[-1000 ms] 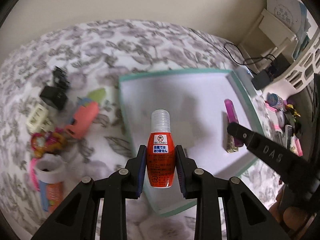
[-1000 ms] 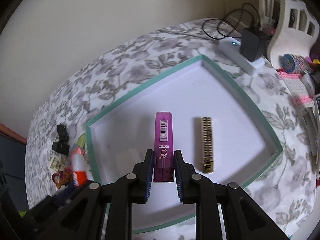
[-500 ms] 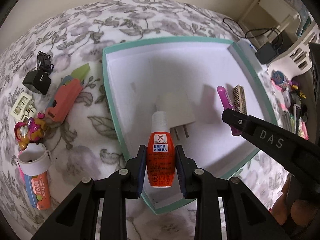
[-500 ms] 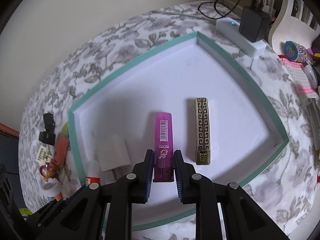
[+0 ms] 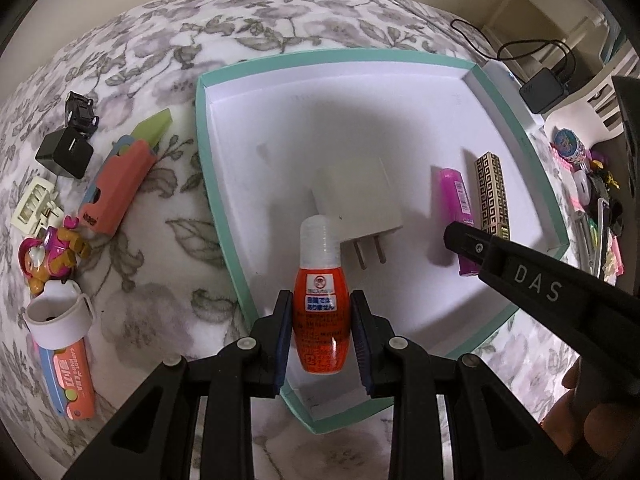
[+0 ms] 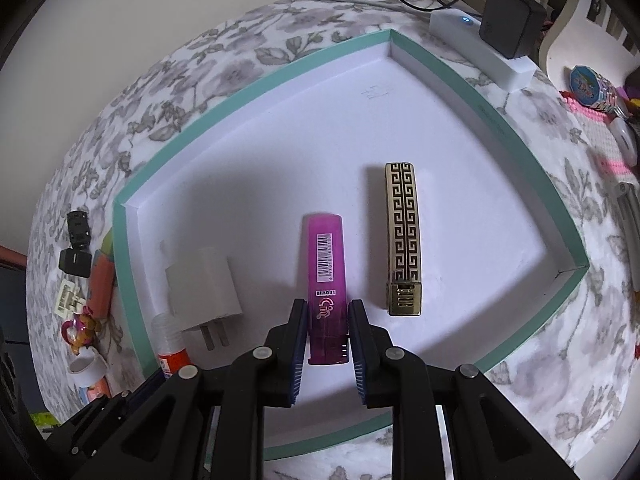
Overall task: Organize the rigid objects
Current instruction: 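Lower both held objects into the tray and open both tools, then move both tools back toward the remaining objects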
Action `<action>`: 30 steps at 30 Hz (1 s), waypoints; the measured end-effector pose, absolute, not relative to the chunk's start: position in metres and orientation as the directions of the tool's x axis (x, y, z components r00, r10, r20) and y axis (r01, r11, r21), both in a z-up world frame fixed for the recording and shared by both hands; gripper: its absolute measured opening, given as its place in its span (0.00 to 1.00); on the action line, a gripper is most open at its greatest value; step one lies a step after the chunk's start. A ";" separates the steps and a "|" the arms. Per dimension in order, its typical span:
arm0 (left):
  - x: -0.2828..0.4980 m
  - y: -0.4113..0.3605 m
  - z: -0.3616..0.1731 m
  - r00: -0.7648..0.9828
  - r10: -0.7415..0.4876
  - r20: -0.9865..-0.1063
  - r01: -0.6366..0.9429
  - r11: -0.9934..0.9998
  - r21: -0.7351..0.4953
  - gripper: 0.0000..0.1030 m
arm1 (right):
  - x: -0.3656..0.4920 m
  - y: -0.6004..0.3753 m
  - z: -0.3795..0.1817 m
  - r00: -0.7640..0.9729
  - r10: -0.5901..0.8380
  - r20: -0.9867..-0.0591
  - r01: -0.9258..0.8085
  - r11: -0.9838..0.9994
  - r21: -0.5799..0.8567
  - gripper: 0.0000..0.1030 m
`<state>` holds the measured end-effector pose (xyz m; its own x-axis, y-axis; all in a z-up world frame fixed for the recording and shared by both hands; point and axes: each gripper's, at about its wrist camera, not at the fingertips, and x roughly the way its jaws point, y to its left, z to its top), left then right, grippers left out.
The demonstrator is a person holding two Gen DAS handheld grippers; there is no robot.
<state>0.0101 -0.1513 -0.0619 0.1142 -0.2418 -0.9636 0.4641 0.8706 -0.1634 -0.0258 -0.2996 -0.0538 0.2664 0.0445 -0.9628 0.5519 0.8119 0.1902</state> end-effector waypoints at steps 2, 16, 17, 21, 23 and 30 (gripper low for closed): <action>0.012 -0.152 -0.060 0.118 -0.252 -0.961 0.463 0.870 -0.171 0.29 | -0.025 -0.299 -0.052 0.266 0.039 -0.963 0.554 0.812 0.186 0.22; 0.020 -0.123 -0.029 0.175 -0.325 -0.929 0.409 0.883 -0.232 0.39 | -0.026 -0.296 -0.022 0.356 -0.023 -0.934 0.539 0.822 0.185 0.22; 0.022 -0.118 -0.027 0.182 -0.326 -0.928 0.397 0.888 -0.234 0.40 | -0.026 -0.296 -0.022 0.358 -0.025 -0.933 0.537 0.824 0.183 0.22; 0.031 -0.106 -0.024 0.220 -0.307 -0.926 0.340 0.914 -0.222 0.43 | -0.025 -0.295 -0.022 0.352 -0.031 -0.935 0.532 0.829 0.173 0.22; 0.036 -0.095 -0.021 0.245 -0.288 -0.926 0.309 0.928 -0.207 0.44 | -0.023 -0.294 -0.023 0.347 -0.031 -0.937 0.527 0.833 0.167 0.22; 0.052 -0.064 -0.019 0.302 -0.220 -0.928 0.199 0.966 -0.165 0.60 | -0.017 -0.286 -0.024 0.336 -0.043 -0.941 0.482 0.866 0.133 0.33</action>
